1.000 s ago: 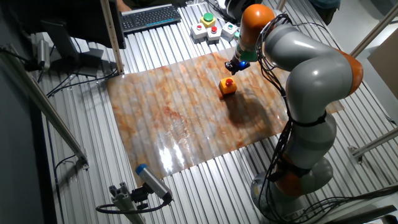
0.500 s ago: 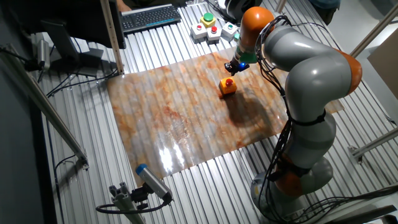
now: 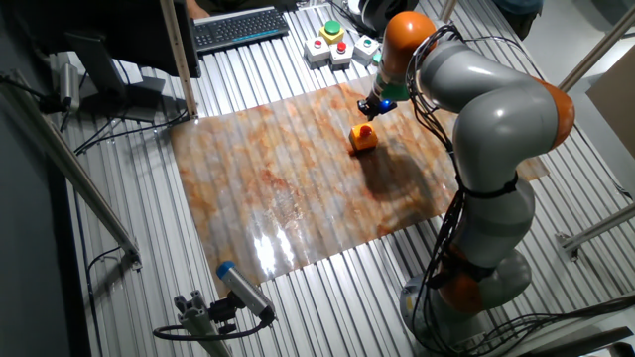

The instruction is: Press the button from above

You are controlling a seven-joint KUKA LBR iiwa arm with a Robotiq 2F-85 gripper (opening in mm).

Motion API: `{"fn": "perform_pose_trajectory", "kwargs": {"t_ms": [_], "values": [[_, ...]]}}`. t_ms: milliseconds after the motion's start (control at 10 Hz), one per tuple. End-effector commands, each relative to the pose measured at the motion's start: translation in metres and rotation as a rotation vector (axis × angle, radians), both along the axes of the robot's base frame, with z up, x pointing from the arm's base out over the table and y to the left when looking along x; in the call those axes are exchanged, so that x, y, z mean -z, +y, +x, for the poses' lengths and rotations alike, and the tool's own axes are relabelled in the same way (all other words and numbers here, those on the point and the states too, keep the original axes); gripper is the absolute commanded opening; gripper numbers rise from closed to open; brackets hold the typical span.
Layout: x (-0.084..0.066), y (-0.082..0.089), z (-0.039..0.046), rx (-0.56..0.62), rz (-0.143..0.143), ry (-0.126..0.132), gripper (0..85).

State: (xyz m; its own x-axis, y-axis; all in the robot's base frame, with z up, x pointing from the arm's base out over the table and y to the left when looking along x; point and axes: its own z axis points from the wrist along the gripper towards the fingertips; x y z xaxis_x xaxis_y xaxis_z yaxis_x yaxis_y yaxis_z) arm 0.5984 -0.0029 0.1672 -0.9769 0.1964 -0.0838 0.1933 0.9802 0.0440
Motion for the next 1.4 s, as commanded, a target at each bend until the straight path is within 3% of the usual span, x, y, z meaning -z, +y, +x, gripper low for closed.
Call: {"fn": "perform_pose_trajectory", "kwargs": {"t_ms": [0,400,700,800,1100,1300], "values": [[0.0,0.0001,0.0002,-0.001,-0.001,0.001,0.0],[0.0,0.001,0.0009,0.012,-0.006,-0.002,0.0],[0.0,0.0014,-0.0004,0.024,0.014,0.024,0.0],[0.0,0.0016,-0.0015,0.028,0.002,0.027,0.0],[0.0,0.0017,-0.0015,0.024,0.003,0.038,0.0],[0.0,0.0017,-0.0015,0.029,0.021,0.049,0.0]]}}
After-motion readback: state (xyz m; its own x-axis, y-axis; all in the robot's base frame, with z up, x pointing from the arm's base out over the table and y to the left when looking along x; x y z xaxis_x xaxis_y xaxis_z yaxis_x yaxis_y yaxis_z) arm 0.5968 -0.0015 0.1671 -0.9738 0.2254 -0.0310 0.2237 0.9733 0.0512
